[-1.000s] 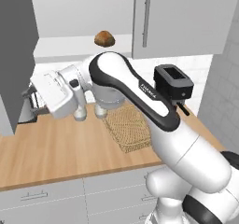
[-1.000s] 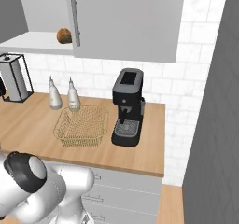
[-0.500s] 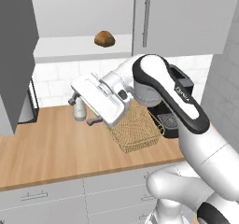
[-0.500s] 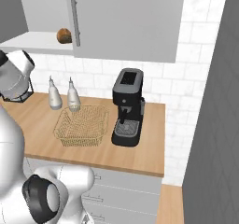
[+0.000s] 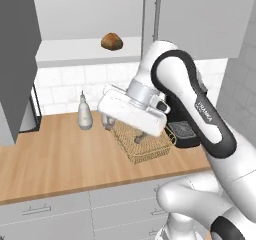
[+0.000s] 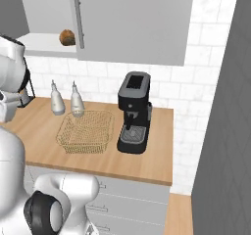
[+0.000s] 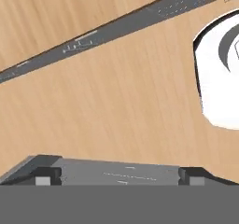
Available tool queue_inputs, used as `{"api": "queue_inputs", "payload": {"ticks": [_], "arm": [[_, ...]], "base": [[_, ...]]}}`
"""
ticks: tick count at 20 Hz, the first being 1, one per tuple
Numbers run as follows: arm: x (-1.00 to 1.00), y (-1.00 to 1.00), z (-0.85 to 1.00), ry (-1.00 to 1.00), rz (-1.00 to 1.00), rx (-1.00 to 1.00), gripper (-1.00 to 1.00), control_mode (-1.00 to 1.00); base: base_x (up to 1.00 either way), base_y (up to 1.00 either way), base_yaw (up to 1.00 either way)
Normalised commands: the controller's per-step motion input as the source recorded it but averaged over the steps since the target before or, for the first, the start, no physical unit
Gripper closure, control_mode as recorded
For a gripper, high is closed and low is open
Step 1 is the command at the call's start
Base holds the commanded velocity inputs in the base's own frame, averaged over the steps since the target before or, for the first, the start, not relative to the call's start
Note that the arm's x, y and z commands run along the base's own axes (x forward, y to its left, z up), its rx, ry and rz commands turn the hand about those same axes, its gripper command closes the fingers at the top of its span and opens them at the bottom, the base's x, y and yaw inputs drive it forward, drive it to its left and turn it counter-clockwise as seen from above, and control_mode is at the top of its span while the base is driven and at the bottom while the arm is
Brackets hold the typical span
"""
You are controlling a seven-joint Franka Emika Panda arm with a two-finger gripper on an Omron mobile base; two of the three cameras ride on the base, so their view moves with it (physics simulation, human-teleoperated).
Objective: Open the cabinet, pick up the bread from the cabinet and place it in the basket. Then move the basket to the dining counter.
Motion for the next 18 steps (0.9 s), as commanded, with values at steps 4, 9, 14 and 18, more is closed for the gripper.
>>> {"api": "queue_inputs", "payload": {"ticks": [4, 9, 14, 18], "arm": [[0.07, -0.45, -0.08, -0.77, 0.34, -0.28, -1.0, -1.0], [0.58, -0.76, -0.18, -0.86, 0.24, -0.09, -1.0, -1.0], [0.78, -0.87, 0.02, -0.88, 0.12, 0.0, -1.0, -1.0], [0.95, -0.2, 0.63, -0.62, -0.02, -0.01, -1.0, -1.0]], "base": [[0.0, 0.0, 0.0], [0.0, 0.0, 0.0], [0.0, 0.0, 0.0], [0.0, 0.0, 0.0]]}}
